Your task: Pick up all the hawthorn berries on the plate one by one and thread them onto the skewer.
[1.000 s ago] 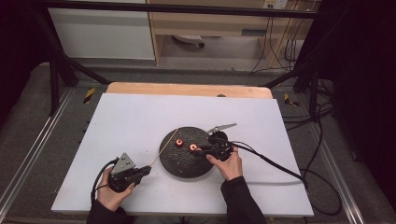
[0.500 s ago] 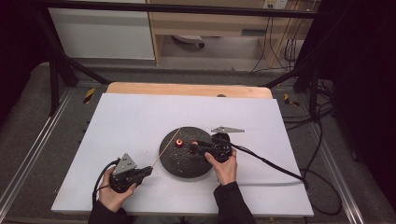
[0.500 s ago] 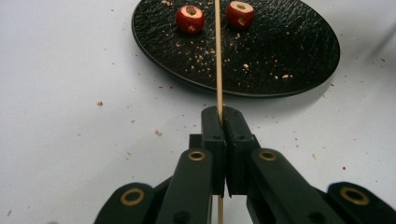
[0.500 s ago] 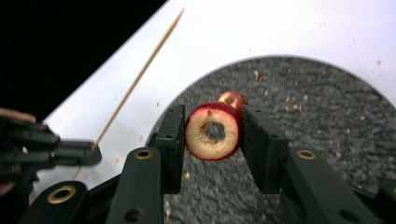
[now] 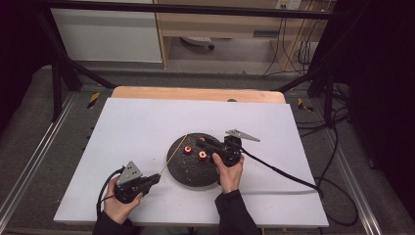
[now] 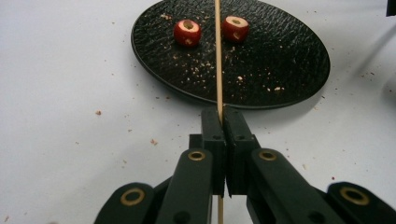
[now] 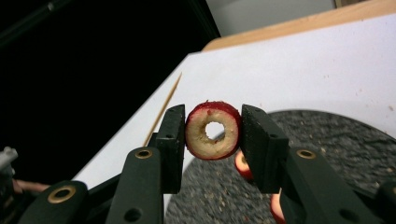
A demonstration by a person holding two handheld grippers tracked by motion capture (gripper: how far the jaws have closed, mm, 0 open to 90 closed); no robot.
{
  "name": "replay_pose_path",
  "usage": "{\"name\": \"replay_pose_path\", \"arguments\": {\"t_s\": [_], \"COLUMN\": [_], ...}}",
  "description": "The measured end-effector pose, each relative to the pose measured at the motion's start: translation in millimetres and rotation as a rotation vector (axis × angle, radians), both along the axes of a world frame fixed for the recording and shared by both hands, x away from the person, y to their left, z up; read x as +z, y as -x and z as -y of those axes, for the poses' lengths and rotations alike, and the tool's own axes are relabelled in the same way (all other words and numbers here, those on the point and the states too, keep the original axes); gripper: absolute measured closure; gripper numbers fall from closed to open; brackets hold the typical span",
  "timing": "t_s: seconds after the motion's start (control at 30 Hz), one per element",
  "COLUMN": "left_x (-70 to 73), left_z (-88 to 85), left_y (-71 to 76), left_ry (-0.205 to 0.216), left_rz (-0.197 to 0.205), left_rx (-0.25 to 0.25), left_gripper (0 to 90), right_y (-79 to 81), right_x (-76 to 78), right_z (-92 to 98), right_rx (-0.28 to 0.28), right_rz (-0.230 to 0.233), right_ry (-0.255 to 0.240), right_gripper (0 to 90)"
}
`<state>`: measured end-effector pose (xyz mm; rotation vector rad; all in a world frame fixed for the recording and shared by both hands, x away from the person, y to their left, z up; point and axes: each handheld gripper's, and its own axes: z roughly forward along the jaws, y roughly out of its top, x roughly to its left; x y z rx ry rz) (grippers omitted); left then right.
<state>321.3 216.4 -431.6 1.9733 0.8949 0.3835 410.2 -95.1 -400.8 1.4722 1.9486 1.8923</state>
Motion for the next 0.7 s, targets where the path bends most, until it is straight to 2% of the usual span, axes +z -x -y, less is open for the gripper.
{"name": "replay_pose_path", "arguments": {"t_s": [0.5,0.7], "left_x": [1.1,1.5], "left_z": [2.6,6.2], "left_y": [1.5,3.2], "left_ry": [0.017,0.024], "left_rz": [0.014,0.024], "left_rx": [0.012,0.010], "left_gripper": [88.1,88.1], "right_y": [-6.3,-9.2], "right_x": [1.7,2.6], "right_z": [-3.0,-3.4], "right_rx": [-0.114,-0.135], "right_rz": [0.065,0.080], "right_ry": [-0.148,-0.195], "right_gripper": [62.1,62.0]}}
